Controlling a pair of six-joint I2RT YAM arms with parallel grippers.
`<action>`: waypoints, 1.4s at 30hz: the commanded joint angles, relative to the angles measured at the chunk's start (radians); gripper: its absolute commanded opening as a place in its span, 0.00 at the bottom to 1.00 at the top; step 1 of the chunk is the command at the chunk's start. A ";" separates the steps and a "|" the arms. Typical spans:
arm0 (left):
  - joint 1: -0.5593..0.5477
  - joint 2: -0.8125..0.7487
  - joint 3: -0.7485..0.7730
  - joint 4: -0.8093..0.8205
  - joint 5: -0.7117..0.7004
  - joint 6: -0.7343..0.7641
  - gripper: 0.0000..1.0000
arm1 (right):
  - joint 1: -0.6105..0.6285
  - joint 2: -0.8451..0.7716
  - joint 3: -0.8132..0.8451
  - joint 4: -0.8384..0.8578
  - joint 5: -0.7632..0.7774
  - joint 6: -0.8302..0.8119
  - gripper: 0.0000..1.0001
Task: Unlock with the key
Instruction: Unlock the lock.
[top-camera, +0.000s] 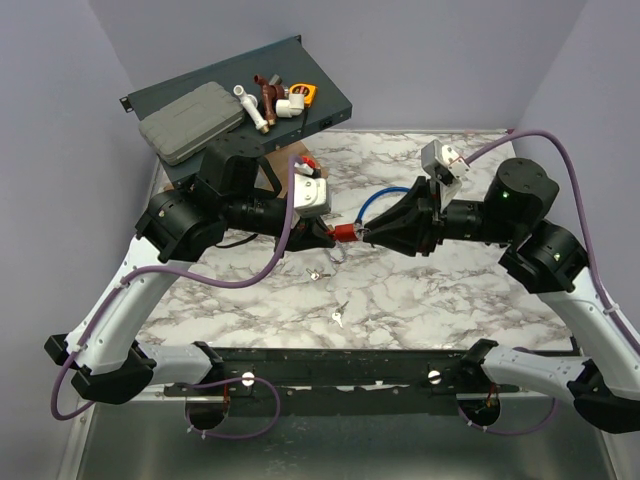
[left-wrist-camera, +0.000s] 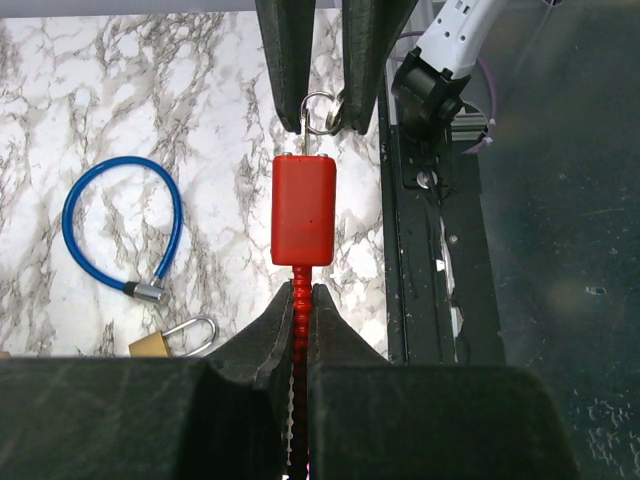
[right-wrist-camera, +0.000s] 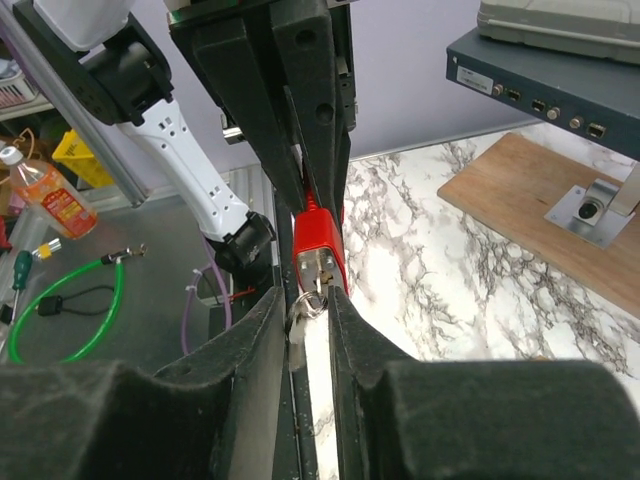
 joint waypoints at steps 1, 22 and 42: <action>-0.006 -0.009 -0.004 0.028 0.017 0.015 0.00 | 0.006 0.016 0.030 -0.034 0.024 -0.011 0.25; -0.029 -0.017 0.000 0.020 -0.013 0.046 0.00 | 0.007 0.029 0.003 0.001 0.054 0.028 0.01; -0.160 -0.064 0.015 0.236 -0.400 0.365 0.00 | 0.004 0.110 -0.128 0.158 0.190 0.462 0.01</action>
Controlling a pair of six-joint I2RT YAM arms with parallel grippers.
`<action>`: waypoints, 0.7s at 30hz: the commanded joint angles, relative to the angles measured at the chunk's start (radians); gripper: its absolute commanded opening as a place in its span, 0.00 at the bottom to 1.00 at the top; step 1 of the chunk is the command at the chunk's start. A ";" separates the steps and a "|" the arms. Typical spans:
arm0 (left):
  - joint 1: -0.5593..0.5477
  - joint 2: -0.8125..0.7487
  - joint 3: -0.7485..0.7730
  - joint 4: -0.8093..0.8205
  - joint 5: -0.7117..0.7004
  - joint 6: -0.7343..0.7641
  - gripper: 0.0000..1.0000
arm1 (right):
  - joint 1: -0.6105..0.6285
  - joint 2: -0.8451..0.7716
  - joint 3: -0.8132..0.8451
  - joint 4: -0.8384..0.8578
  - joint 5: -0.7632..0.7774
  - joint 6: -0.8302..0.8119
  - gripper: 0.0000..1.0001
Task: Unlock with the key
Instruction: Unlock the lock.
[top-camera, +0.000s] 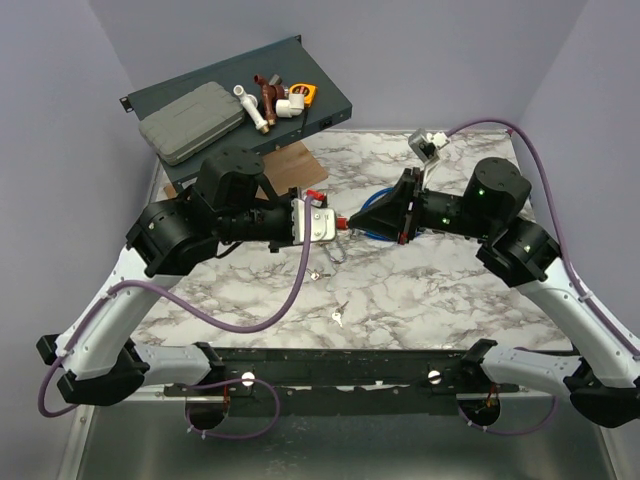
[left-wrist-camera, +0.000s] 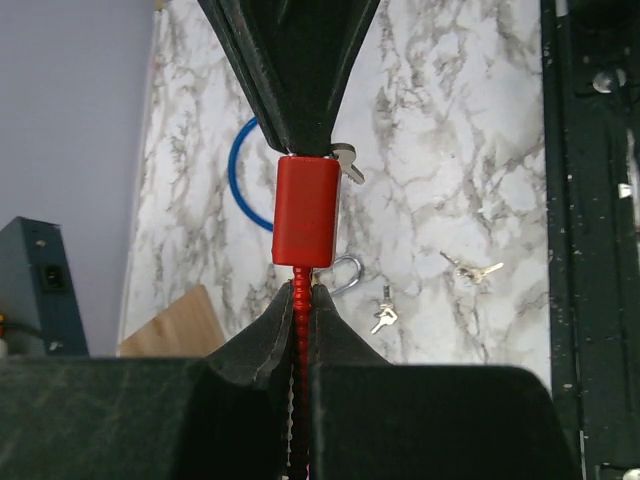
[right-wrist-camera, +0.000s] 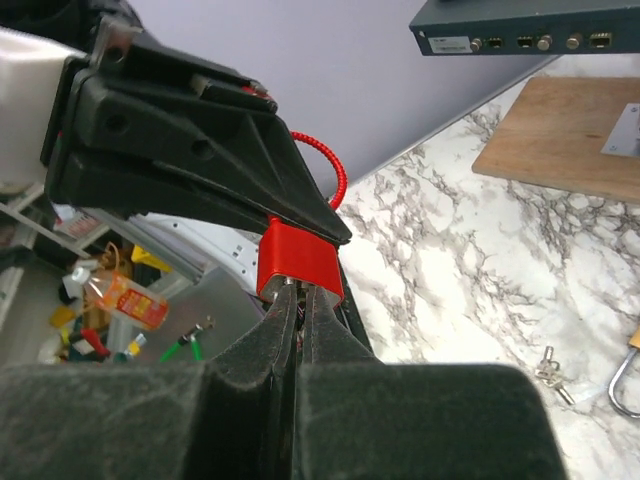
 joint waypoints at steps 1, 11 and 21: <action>-0.058 -0.053 -0.036 0.316 -0.080 0.097 0.00 | 0.003 0.075 -0.033 0.011 0.061 0.129 0.01; -0.137 -0.160 -0.239 0.460 -0.192 0.308 0.00 | -0.055 0.156 -0.007 0.033 -0.078 0.251 0.01; -0.195 -0.235 -0.375 0.572 -0.262 0.473 0.00 | -0.117 0.215 -0.009 0.073 -0.248 0.339 0.01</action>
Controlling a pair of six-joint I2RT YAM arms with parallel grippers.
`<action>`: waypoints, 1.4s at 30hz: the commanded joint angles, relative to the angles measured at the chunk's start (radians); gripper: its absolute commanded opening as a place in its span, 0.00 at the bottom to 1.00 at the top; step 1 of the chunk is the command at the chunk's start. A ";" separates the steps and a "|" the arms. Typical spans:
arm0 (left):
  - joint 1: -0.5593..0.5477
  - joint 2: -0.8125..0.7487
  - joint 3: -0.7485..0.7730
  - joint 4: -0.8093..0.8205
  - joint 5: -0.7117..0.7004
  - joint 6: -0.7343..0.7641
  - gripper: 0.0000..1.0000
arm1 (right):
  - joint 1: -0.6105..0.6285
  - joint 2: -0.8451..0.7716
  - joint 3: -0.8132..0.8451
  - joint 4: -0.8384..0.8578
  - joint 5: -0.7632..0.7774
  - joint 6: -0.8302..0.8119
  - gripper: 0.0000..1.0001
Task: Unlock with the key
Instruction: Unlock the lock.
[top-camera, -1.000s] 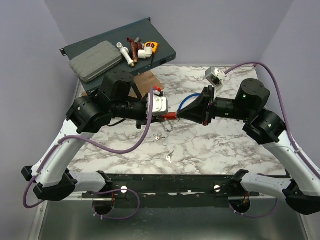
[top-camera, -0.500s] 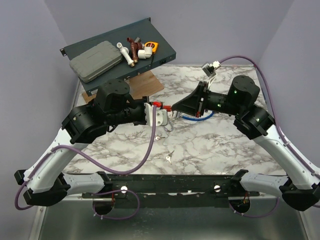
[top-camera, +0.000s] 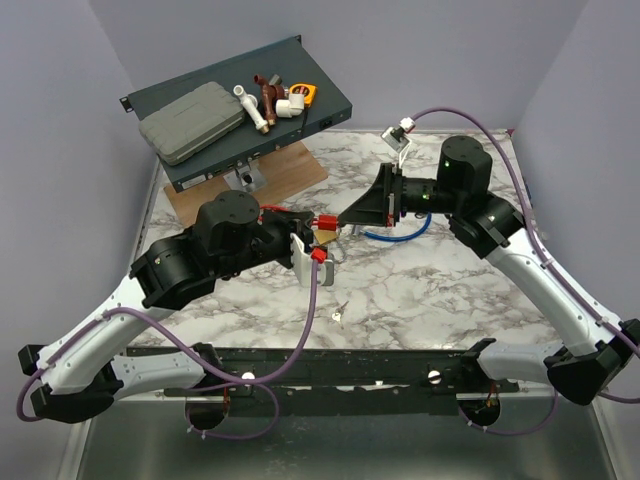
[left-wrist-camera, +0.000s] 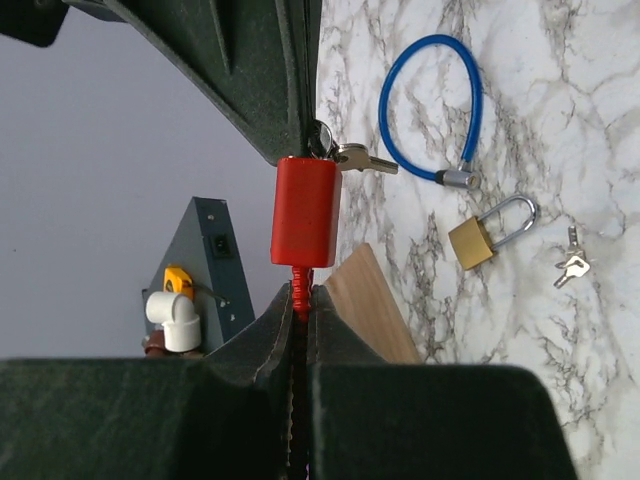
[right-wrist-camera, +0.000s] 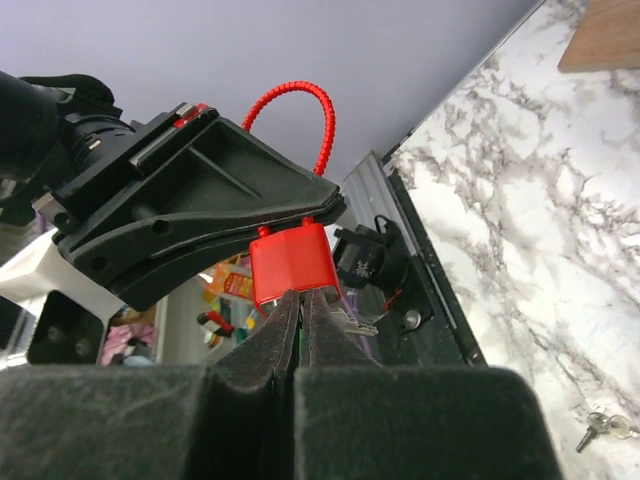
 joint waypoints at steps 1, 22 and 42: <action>-0.063 -0.022 -0.003 0.272 0.107 0.101 0.00 | -0.016 0.054 -0.022 0.035 -0.055 0.073 0.01; -0.063 -0.008 0.039 0.108 0.091 -0.014 0.00 | -0.102 0.038 0.228 -0.182 -0.026 -0.148 0.55; 0.234 0.396 0.582 -0.552 0.698 -0.541 0.00 | -0.101 -0.083 0.090 -0.075 -0.142 -0.480 0.63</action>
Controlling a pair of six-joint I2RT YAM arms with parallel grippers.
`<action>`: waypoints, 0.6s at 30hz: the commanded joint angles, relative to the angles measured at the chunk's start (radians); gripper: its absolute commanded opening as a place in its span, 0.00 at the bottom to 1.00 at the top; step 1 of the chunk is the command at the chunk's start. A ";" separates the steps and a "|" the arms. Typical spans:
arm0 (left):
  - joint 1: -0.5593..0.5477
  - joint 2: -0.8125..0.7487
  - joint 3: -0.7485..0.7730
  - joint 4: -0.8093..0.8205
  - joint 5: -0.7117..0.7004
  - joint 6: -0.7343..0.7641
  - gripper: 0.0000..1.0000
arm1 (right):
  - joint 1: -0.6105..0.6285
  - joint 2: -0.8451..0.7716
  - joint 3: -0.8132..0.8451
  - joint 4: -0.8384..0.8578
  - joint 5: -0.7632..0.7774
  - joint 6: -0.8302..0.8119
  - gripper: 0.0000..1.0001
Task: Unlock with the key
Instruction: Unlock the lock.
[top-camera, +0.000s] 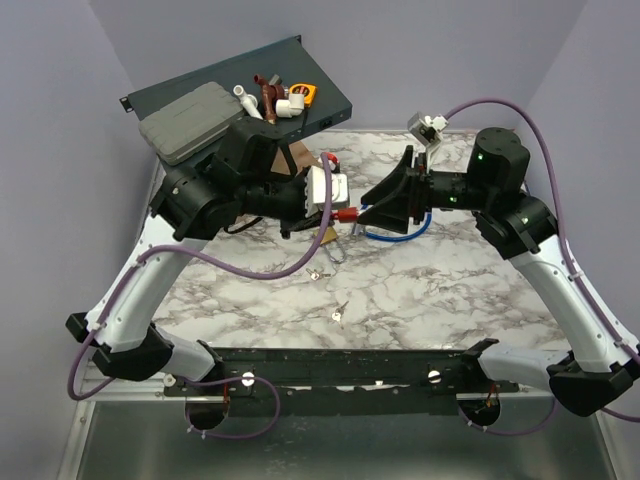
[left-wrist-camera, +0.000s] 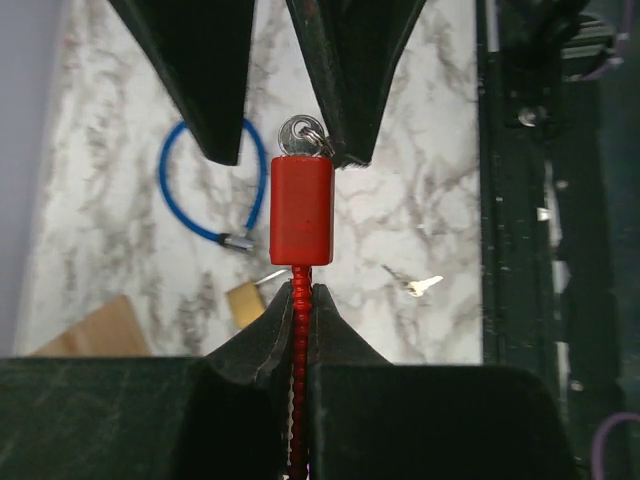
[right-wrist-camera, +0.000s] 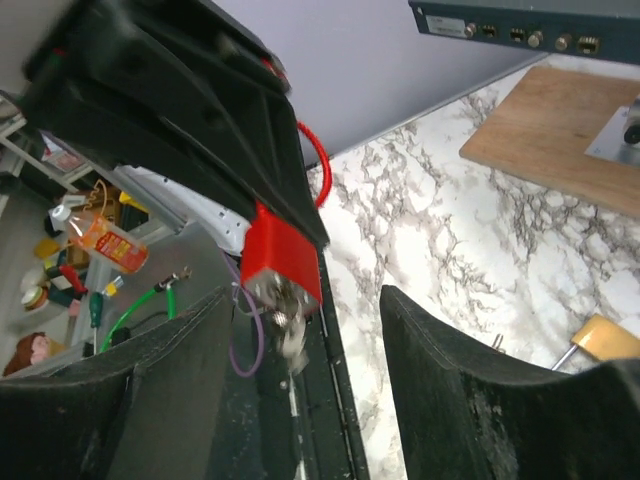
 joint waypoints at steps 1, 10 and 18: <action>0.016 0.040 0.036 -0.166 0.211 -0.123 0.00 | -0.005 -0.031 -0.020 0.088 -0.045 -0.073 0.63; 0.028 0.080 0.077 -0.190 0.232 -0.196 0.00 | -0.005 -0.042 -0.044 0.139 -0.134 -0.096 0.64; 0.033 0.102 0.111 -0.192 0.245 -0.230 0.00 | -0.004 -0.013 -0.036 0.130 -0.209 -0.118 0.64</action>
